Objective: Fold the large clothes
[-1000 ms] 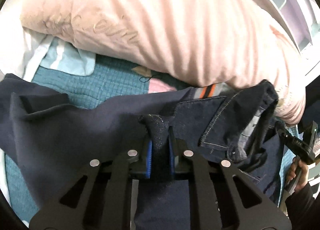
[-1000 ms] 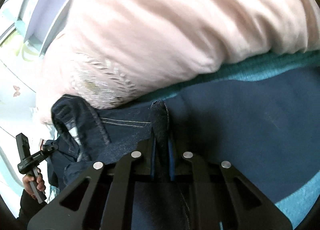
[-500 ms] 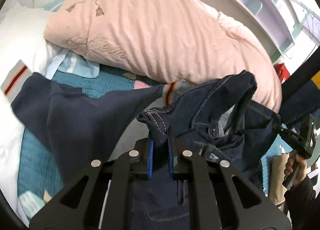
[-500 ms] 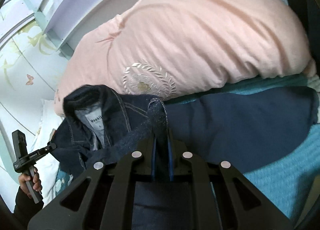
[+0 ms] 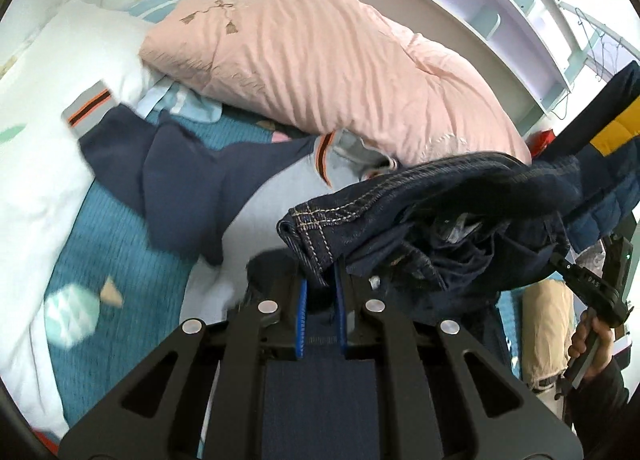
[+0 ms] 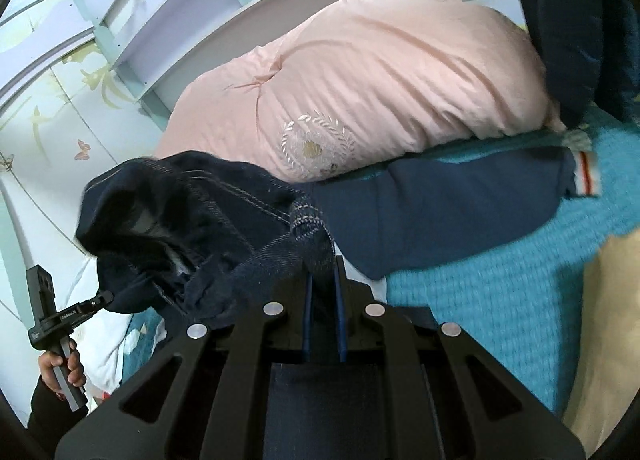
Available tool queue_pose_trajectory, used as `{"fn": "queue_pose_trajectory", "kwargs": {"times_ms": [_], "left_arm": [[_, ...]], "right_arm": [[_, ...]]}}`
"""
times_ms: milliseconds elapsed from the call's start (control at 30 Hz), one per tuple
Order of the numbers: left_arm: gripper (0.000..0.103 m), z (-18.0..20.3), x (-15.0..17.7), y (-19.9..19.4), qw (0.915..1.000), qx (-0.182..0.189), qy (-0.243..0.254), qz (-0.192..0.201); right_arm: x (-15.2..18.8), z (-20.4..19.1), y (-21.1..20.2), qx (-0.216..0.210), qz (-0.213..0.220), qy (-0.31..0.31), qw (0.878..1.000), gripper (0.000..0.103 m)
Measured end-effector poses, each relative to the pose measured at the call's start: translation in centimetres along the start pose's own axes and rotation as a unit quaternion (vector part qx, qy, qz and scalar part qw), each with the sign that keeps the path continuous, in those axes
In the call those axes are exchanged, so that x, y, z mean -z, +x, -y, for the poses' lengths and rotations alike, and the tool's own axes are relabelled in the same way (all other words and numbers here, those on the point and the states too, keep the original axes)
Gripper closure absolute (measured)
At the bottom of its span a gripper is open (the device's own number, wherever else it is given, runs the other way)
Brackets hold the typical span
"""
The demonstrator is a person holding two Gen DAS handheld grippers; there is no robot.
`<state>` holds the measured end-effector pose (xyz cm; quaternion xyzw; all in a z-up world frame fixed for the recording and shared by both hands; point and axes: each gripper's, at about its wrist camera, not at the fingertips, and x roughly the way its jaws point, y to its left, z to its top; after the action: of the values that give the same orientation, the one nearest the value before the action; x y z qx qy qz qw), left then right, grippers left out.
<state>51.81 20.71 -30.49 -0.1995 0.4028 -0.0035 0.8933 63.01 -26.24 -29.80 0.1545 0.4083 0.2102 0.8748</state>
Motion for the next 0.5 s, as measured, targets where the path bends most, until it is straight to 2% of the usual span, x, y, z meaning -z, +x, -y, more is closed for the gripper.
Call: {"fn": "queue_pose_trajectory", "kwargs": {"times_ms": [200,367,500], "left_arm": [[0.093,-1.5,5.7,-3.2,0.9997,-0.007,-0.019,-0.01],[0.092,-2.5,11.5,-4.0,0.9984,-0.008,-0.017,-0.054],[0.091,-2.0,15.8,-3.5,0.9953,-0.028,0.004,-0.093]], "right_arm": [[4.4,0.6,-3.9,0.01,-0.007,0.0,1.0,0.094],[8.8,1.4,-5.8,0.018,-0.024,0.008,1.0,0.094],[13.0,2.0,-5.9,0.047,-0.053,0.001,0.997,0.094]]}}
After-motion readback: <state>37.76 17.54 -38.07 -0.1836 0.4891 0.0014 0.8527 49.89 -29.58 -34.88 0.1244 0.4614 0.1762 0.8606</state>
